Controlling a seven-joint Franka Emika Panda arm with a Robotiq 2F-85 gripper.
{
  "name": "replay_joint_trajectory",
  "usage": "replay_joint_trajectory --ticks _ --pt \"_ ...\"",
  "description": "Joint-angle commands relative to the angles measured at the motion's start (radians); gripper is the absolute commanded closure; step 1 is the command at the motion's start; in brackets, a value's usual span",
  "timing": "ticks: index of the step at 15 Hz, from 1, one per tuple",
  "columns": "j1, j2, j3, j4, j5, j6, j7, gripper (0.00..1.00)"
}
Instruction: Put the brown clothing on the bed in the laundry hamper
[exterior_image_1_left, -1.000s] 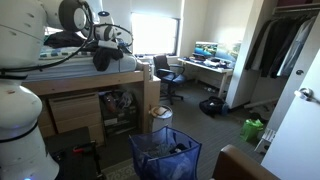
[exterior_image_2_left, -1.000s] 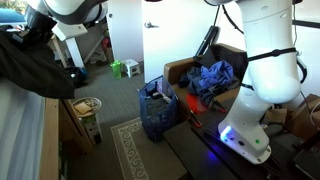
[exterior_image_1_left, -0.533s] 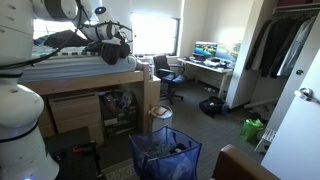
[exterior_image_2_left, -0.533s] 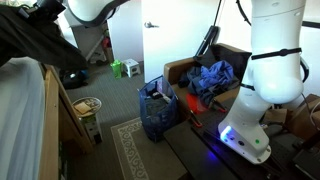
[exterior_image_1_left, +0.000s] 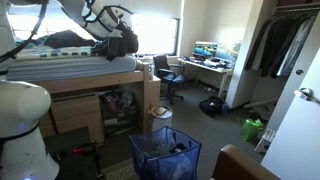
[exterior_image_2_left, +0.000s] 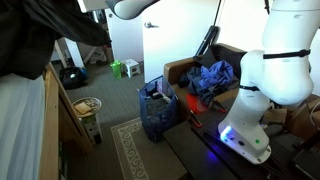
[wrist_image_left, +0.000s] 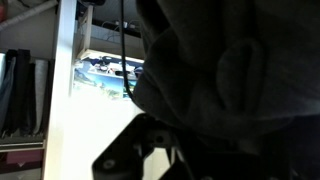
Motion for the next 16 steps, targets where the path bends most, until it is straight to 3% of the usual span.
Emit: replay_joint_trajectory --ticks 1,4,5,12,16 --pt "0.069 -0.098 -0.052 -0.048 -0.245 -0.081 0.249 1.0" --pt "0.079 -0.129 -0.029 -0.091 -0.373 -0.105 0.387 1.0" --pt "0.063 -0.078 -0.034 -0.042 -0.326 -0.077 0.332 1.0" --pt "0.065 -0.082 -0.037 -0.068 -0.331 -0.069 0.354 1.0" --pt "0.055 -0.145 -0.07 -0.089 -0.425 -0.124 0.451 1.0"
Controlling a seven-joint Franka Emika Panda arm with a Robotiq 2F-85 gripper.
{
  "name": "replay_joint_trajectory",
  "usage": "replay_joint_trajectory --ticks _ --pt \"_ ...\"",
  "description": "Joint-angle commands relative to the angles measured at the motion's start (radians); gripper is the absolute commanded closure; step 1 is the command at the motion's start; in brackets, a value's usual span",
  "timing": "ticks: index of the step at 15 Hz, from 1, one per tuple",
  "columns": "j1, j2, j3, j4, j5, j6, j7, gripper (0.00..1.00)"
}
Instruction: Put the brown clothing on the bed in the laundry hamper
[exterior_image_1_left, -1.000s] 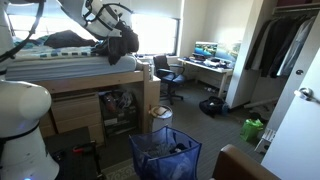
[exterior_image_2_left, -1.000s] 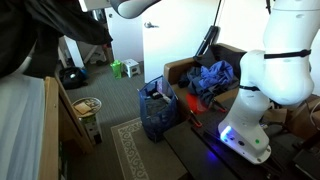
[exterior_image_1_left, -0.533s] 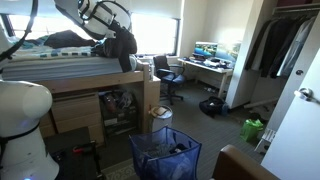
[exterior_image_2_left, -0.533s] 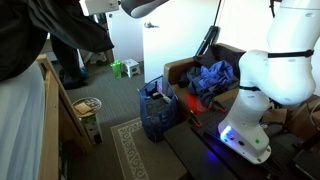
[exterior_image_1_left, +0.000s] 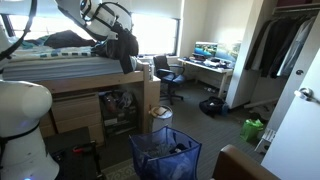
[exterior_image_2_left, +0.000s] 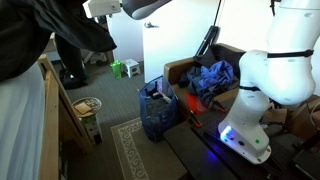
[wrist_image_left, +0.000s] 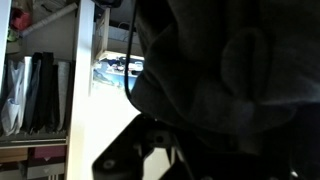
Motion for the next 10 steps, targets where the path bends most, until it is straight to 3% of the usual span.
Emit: replay_joint_trajectory --ticks 1,5,9,10 --pt "-0.009 -0.084 -0.026 -0.02 -0.114 -0.068 0.123 1.0" --pt "-0.006 -0.19 -0.023 -0.069 -0.273 -0.207 0.275 1.0" --pt "-0.003 -0.314 0.026 -0.155 -0.385 -0.396 0.357 1.0" --pt "-0.171 -0.336 0.197 -0.178 -0.378 -0.422 0.366 1.0"
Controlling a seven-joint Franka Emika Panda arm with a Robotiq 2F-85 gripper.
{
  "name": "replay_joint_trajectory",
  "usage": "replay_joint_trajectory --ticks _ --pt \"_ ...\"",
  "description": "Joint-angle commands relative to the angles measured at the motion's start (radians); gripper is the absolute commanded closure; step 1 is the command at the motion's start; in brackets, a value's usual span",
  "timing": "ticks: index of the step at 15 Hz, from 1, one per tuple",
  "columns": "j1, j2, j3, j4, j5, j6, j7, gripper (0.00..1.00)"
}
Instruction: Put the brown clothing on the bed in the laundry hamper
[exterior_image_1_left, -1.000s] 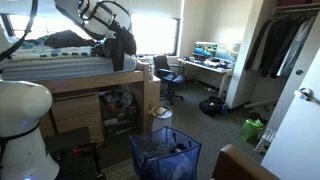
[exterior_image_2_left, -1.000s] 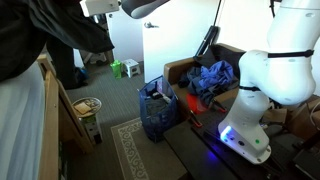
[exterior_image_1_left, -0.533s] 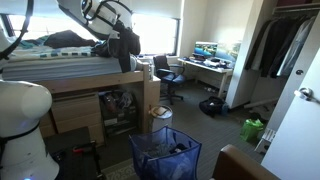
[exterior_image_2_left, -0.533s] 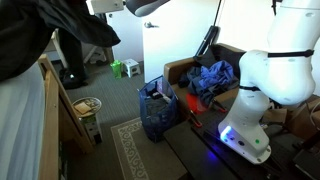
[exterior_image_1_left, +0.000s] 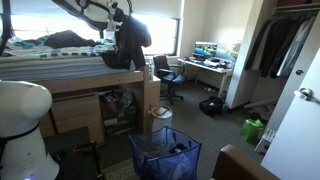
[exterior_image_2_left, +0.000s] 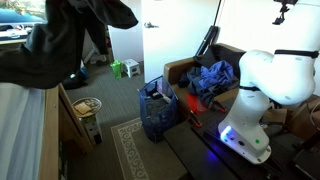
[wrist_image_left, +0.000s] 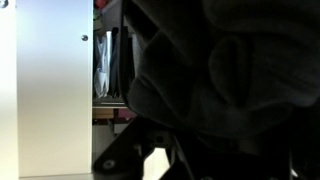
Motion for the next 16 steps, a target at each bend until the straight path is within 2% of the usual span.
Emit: replay_joint_trajectory --ticks 1,4,8,12,13,16 --pt "-0.191 -0.134 0.238 -0.109 -0.049 -0.138 0.069 1.0" --pt "-0.332 -0.221 0.412 -0.177 -0.026 -0.225 0.092 1.0" --pt "-0.452 -0.313 0.55 -0.241 0.013 -0.285 0.103 1.0" --pt "-0.532 -0.387 0.606 -0.289 0.047 -0.277 0.1 1.0" --pt "-0.54 -0.338 0.614 -0.258 0.065 -0.255 0.067 1.0" --pt "-0.553 -0.367 0.62 -0.281 0.066 -0.258 0.068 1.0"
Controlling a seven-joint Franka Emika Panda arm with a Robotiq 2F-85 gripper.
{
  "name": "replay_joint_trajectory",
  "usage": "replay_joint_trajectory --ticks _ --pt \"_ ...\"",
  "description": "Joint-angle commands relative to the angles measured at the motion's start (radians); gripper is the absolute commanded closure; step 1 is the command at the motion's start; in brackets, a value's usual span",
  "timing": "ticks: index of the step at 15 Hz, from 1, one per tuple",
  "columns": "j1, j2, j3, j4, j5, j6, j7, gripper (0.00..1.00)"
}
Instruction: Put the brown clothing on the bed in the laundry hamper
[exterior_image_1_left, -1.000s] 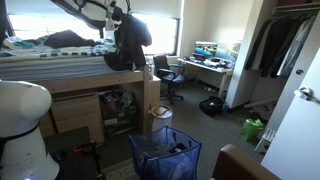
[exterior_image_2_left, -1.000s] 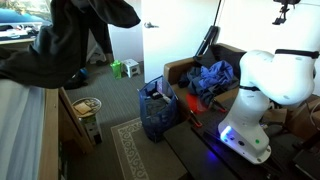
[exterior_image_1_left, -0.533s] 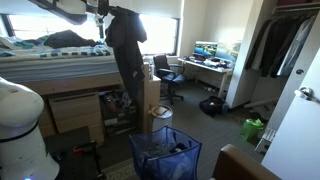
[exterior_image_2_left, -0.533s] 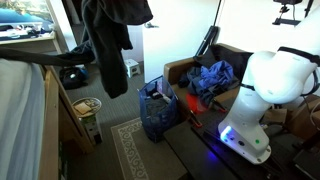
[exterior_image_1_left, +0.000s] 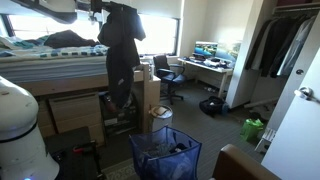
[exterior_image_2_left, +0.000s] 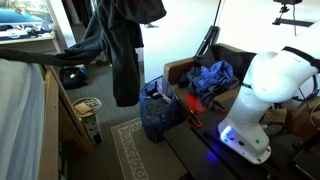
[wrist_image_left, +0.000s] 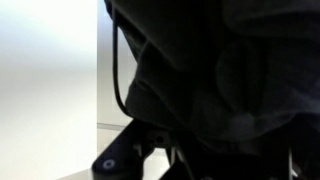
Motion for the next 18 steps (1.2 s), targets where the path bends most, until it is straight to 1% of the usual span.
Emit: replay_joint_trajectory --ticks 1,4,11,14,18 --pt "-0.047 -0.007 0.032 0.0 0.019 0.02 -0.006 1.0" --pt "-0.057 -0.003 0.03 0.007 0.019 0.017 0.002 1.0" --pt "-0.167 -0.09 0.008 0.01 0.098 -0.068 0.017 1.0" --pt "-0.203 -0.143 0.023 0.005 0.118 -0.124 0.022 1.0" --pt "-0.211 -0.221 0.06 0.004 0.103 -0.215 0.026 1.0"
